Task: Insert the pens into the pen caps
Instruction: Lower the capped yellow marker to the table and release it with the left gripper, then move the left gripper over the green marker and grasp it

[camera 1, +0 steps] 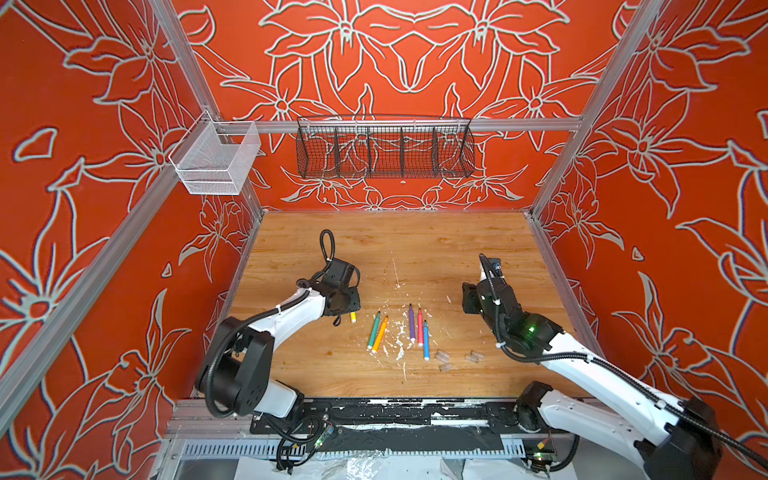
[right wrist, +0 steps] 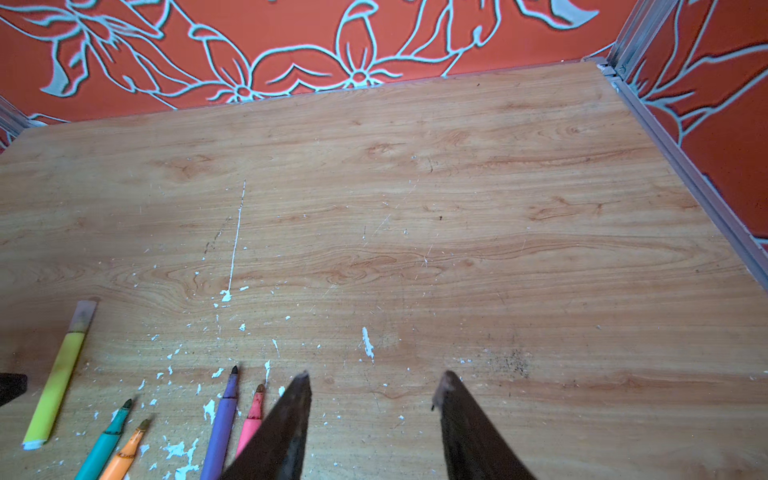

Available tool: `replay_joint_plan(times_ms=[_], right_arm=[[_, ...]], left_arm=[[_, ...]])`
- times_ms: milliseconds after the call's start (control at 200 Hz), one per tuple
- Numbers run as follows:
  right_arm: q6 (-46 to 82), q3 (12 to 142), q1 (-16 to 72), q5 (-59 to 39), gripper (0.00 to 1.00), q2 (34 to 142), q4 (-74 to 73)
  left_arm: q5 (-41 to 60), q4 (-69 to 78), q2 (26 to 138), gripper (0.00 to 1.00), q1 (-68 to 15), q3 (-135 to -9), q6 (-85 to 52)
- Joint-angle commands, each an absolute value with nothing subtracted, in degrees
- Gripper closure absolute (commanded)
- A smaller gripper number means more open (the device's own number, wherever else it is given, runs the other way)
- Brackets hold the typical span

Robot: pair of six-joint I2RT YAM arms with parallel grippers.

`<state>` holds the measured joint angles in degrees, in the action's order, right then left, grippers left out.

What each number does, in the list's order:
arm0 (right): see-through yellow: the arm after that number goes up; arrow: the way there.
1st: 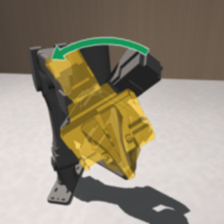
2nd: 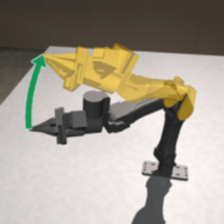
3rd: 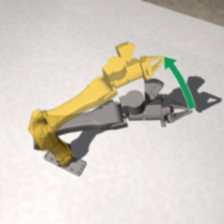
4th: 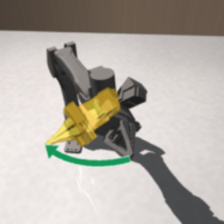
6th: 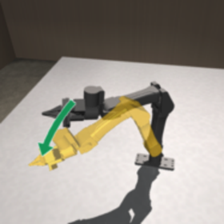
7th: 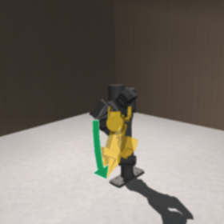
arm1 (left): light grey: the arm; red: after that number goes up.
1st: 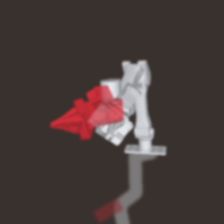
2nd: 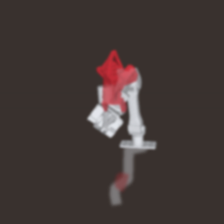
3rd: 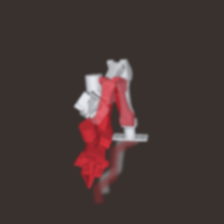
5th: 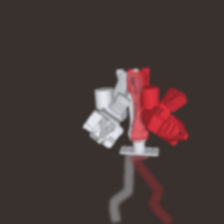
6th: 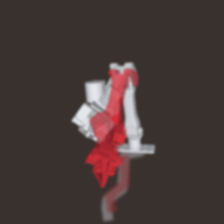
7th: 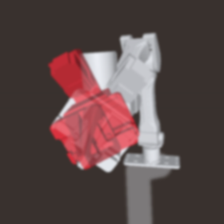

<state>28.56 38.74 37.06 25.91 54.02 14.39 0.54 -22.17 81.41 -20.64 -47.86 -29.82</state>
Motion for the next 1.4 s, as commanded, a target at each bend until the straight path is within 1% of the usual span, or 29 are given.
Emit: replay_joint_plan(times_ms=[0, 160, 315, 460, 591, 671, 821, 976, 1396], right_arm=[[29.53, 40.74, 36.52, 25.05, 0.48, 53.7, 15.38], [29.62, 40.78, 36.34, 25.0, 0.48, 53.53, 15.77], [29.77, 40.8, 36.13, 24.74, 0.48, 53.37, 15.83], [29.85, 40.75, 36.06, 24.53, 0.48, 53.74, 15.56], [29.84, 40.98, 35.98, 24.78, 0.49, 54.56, 15.77], [29.93, 41.02, 35.95, 24.72, 0.49, 54.99, 15.71], [29.88, 41.23, 35.91, 24.61, 0.49, 55.63, 15.82], [29.97, 41.42, 35.82, 24.19, 0.49, 55.98, 15.83], [30.14, 41.49, 35.51, 24.3, 0.49, 55.63, 16.38]], left_arm=[[-0.23, -20.81, 76.65, 0.58, -23.89, -47.26, -26.69], [-7.37, -24.31, 69.48, 0.57, -30.81, -46.14, -23.33], [-8.81, -23.66, 62.71, 0.56, -35.84, -40.69, -21.87], [-4.53, -25.02, 60.62, 0.59, -36.25, -37.66, -21.73], [0.22, -23.55, 60.04, 0.59, -36.61, -36.38, -21.33], [2.61, -22.44, 61.56, 0.6, -36.73, -36.63, -21.24], [0.9, -24.15, 67.85, 0.62, -36.74, -39.02, -21.44], [1.76, -25.19, 74.27, 0.65, -36.96, -41.66, -21.19], [0.34, -29.26, 86.55, 0.66, -38.3, -47.39, -21.71]])
